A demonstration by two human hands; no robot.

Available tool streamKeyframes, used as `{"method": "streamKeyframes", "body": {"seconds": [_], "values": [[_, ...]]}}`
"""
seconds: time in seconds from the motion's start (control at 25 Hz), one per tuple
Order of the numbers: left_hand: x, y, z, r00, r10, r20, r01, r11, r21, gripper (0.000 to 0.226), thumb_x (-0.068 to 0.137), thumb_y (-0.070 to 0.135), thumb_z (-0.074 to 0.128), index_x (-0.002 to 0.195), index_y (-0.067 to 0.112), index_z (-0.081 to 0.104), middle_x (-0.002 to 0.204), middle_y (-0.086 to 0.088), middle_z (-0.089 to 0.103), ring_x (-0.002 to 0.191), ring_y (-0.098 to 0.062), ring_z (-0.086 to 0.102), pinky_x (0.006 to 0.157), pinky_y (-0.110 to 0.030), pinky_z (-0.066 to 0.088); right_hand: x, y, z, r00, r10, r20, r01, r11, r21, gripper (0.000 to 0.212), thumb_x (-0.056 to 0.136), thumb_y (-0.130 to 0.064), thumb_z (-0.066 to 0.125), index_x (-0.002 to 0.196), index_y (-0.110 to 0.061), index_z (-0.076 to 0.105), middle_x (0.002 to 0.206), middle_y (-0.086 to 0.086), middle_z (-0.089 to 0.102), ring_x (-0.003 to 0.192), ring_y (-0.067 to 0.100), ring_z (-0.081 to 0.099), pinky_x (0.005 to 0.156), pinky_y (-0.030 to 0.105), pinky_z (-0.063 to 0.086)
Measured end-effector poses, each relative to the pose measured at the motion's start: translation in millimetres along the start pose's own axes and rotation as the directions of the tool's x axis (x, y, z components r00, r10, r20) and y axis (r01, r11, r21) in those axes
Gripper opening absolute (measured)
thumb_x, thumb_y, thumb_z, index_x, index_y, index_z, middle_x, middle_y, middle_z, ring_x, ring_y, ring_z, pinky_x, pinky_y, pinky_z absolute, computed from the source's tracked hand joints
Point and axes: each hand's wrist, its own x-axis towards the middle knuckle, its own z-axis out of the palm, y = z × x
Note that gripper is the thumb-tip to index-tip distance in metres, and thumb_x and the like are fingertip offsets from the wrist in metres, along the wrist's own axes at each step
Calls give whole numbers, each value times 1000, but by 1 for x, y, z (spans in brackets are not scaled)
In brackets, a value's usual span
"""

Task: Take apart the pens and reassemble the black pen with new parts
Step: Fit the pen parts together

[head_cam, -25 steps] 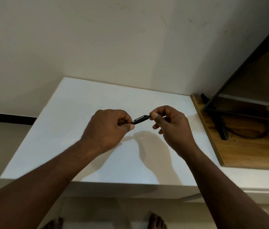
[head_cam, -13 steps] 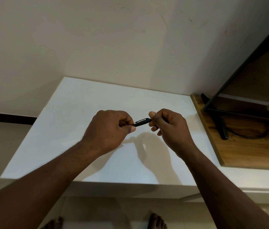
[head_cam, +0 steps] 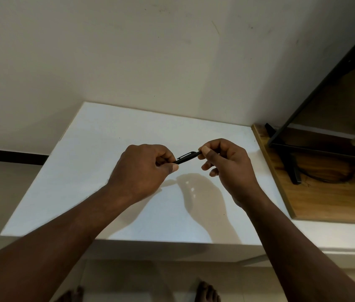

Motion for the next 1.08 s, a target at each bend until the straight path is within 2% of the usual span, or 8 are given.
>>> {"method": "streamKeyframes", "body": {"seconds": [0.12, 0.36, 0.56, 0.68, 0.84, 0.96, 1.08], "values": [[0, 1, 0, 1000, 5, 0, -5, 1000, 12, 7, 85, 39, 80, 86, 33, 78, 76, 16, 75, 78, -1, 69, 71, -24, 54, 0, 2, 0, 1000, 0, -13, -1, 998, -58, 12, 102, -21, 65, 95, -20, 75, 89, -3, 80, 71, 11, 72, 64, 30, 52], [-2, 3, 1, 1000, 21, 12, -21, 999, 39, 7, 86, 40, 79, 88, 33, 78, 75, 16, 74, 77, 0, 67, 67, -19, 47, -1, 4, 8, 1000, -9, -16, 7, 991, -136, 25, 103, -34, 67, 91, -13, 67, 83, -4, 79, 68, 10, 72, 66, 35, 54], [-5, 8, 2, 999, 37, 28, -38, 999, 24, 8, 85, 40, 79, 86, 33, 78, 75, 16, 74, 77, -1, 68, 72, -26, 54, -1, 5, 11, 999, -8, -51, -2, 983, -186, 42, 104, -46, 62, 83, -9, 66, 74, -2, 77, 63, 9, 71, 61, 26, 52], [-6, 9, 3, 998, 45, 32, -46, 999, 23, 7, 85, 40, 79, 86, 33, 78, 75, 16, 74, 78, -2, 69, 76, -29, 57, -1, 6, 14, 998, -16, -55, 4, 978, -207, 50, 104, -48, 60, 76, -7, 64, 66, 1, 74, 56, 9, 68, 60, 27, 52], [-5, 11, 3, 999, 43, 26, -43, 999, -3, 8, 84, 40, 80, 86, 33, 78, 76, 16, 74, 78, -1, 69, 76, -27, 57, 0, 3, 11, 998, 19, -62, -29, 986, -163, 61, 102, -59, 56, 67, -10, 64, 62, 5, 73, 52, 9, 66, 57, 25, 50], [-4, 11, 2, 1000, 12, -7, -12, 1000, -8, 8, 83, 40, 81, 84, 33, 77, 74, 15, 74, 75, -3, 69, 72, -29, 58, 0, 0, 6, 997, 74, -29, -74, 997, 8, 54, 103, -57, 57, 81, -10, 70, 75, 5, 77, 60, 14, 68, 55, 23, 51], [-3, 10, 2, 1000, -6, -26, 5, 1000, -12, 10, 81, 41, 83, 82, 34, 76, 72, 14, 74, 72, -3, 68, 67, -27, 55, 0, -1, 6, 994, 99, 55, -106, 986, 127, 23, 100, -35, 71, 95, -13, 71, 84, 1, 78, 68, 14, 69, 60, 27, 51]]}}
